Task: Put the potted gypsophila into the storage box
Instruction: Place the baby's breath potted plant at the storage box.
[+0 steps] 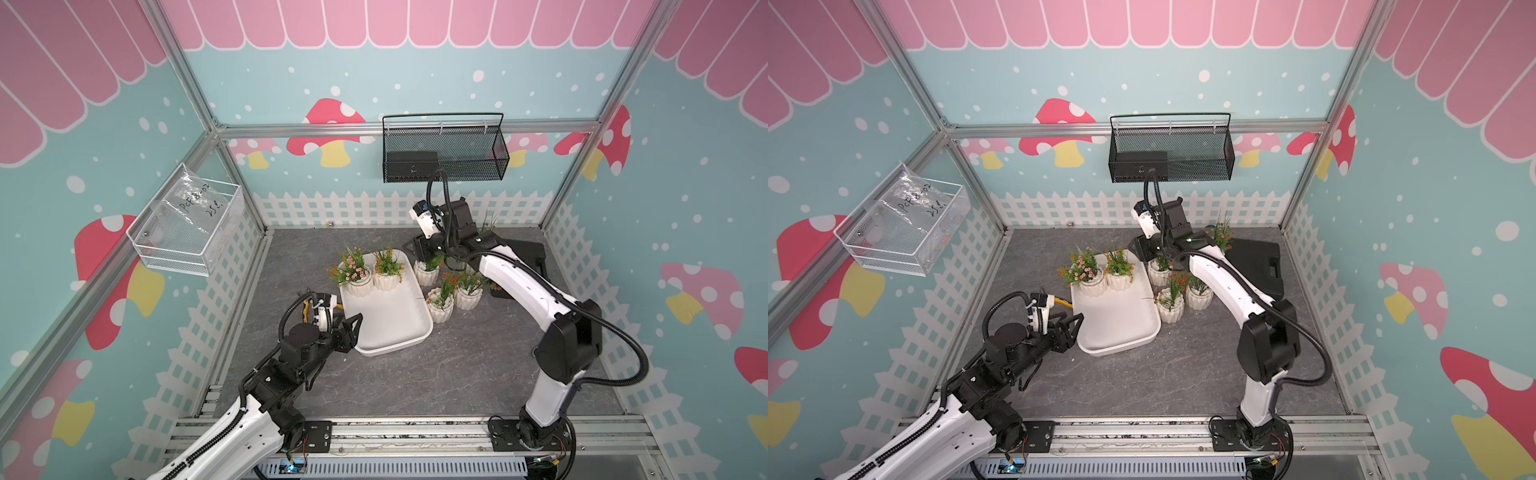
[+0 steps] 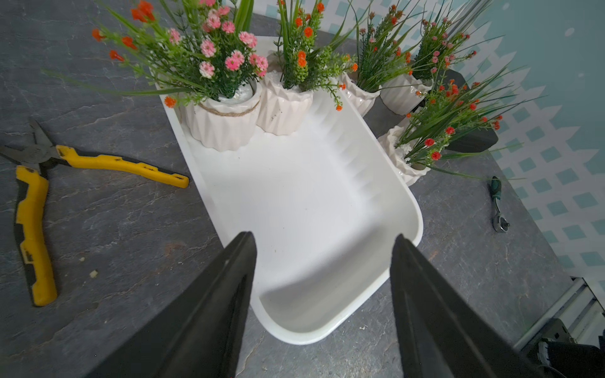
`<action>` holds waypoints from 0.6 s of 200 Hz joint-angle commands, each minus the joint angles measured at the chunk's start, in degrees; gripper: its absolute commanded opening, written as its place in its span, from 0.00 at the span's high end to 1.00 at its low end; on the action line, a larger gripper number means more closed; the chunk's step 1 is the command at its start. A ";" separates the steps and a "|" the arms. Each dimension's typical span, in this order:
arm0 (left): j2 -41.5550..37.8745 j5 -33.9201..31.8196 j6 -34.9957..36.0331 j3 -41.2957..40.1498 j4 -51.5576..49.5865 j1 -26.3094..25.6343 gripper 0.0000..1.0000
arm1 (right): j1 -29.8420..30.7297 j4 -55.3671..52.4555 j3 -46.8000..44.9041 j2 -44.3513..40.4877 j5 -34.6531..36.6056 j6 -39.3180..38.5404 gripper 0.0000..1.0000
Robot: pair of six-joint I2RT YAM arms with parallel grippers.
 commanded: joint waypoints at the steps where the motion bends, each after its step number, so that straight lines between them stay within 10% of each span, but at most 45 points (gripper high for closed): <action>1: -0.11 -0.14 -0.30 -0.28 -1.34 -0.97 0.34 | 0.22 7.42 -9.33 -8.07 1.12 2.37 0.51; 120: 1.11 2.18 0.34 -0.44 0.60 -3.69 0.34 | 0.23 2.00 -41.80 -45.89 15.57 12.20 0.53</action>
